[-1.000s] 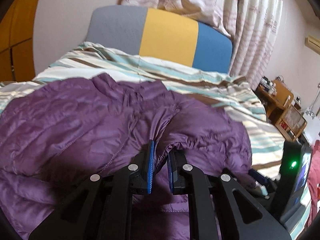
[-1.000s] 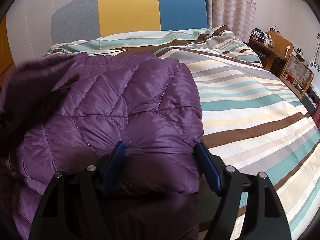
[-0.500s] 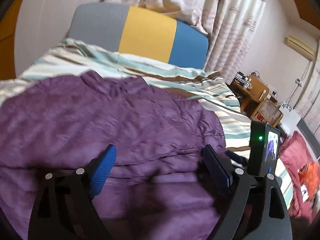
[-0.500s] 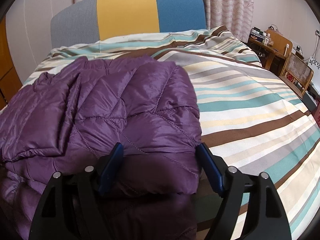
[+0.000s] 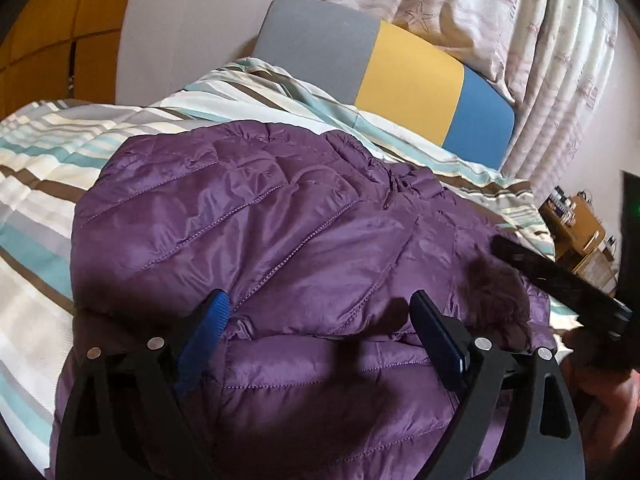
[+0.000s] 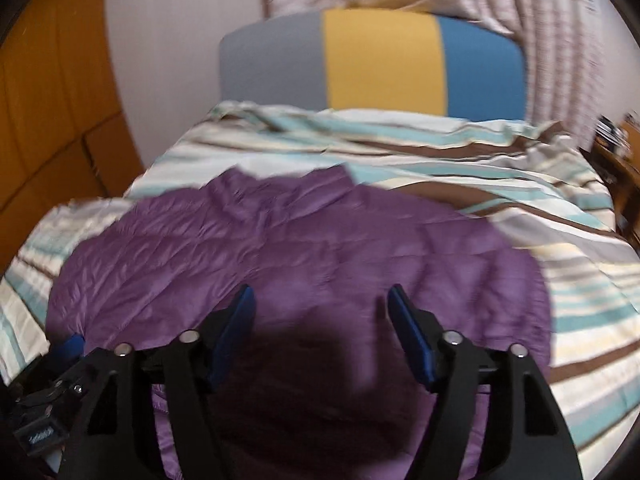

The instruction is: Fold large clothes

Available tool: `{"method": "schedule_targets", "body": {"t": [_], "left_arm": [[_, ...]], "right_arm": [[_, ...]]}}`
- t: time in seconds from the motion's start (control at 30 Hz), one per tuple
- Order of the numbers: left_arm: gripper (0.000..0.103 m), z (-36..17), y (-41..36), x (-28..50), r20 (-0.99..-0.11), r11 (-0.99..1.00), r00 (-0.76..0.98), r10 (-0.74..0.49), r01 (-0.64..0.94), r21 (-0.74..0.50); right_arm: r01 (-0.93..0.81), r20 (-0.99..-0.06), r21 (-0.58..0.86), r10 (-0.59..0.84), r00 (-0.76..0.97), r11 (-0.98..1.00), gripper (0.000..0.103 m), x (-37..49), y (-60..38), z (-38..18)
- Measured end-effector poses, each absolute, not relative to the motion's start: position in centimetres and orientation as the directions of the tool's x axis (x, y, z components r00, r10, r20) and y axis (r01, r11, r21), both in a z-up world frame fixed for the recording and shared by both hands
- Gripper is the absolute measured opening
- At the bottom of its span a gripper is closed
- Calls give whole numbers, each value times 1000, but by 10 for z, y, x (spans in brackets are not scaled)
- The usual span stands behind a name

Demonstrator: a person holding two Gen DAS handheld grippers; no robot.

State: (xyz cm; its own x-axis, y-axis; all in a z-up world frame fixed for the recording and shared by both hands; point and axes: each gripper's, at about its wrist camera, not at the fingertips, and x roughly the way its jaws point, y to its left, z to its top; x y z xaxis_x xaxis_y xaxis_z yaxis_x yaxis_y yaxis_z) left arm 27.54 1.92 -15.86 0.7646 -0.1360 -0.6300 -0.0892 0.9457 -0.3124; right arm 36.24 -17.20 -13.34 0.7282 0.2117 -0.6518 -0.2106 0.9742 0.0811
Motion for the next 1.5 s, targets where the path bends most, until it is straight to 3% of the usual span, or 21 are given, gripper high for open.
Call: {"method": "schedule_targets", "body": {"t": [0.13, 0.23, 0.37, 0.5, 0.7, 0.77, 0.87, 1.3, 1.43, 1.5], "left_arm": [[96, -162, 21, 279, -637, 944, 754, -160, -73, -323], [96, -159, 18, 278, -646, 948, 749, -148, -78, -308], [96, -138, 16, 279, -628, 950, 762, -158, -57, -308], [96, -119, 30, 303, -623, 952, 778, -82, -123, -279], [88, -148, 76, 363, -753, 922, 656, 59, -325, -210], [89, -169, 80, 377, -784, 935, 617, 62, -312, -171], [90, -177, 74, 378, -772, 951, 629, 87, -284, -124], [99, -163, 71, 359, -758, 950, 645, 96, -286, -123], [99, -145, 69, 331, -702, 946, 703, 111, -291, -141], [100, -153, 69, 336, -737, 947, 666, 118, -298, -118]], "right_arm": [[-142, -717, 66, 145, 682, 988, 65, 373, -182, -174], [-114, -714, 150, 187, 675, 982, 65, 373, -197, -184], [-115, -713, 116, 164, 682, 987, 65, 369, -193, -184], [-115, -709, 109, 159, 687, 987, 66, 368, -193, -185], [-116, -710, 93, 148, 689, 989, 67, 365, -190, -186], [-120, -709, 92, 150, 689, 988, 69, 365, -190, -186], [-121, -711, 79, 141, 689, 989, 69, 367, -188, -187], [-114, -709, 61, 124, 695, 992, 72, 367, -187, -188], [-112, -709, 57, 119, 695, 992, 72, 368, -187, -189], [-113, -709, 58, 121, 695, 992, 72, 367, -187, -189]]}}
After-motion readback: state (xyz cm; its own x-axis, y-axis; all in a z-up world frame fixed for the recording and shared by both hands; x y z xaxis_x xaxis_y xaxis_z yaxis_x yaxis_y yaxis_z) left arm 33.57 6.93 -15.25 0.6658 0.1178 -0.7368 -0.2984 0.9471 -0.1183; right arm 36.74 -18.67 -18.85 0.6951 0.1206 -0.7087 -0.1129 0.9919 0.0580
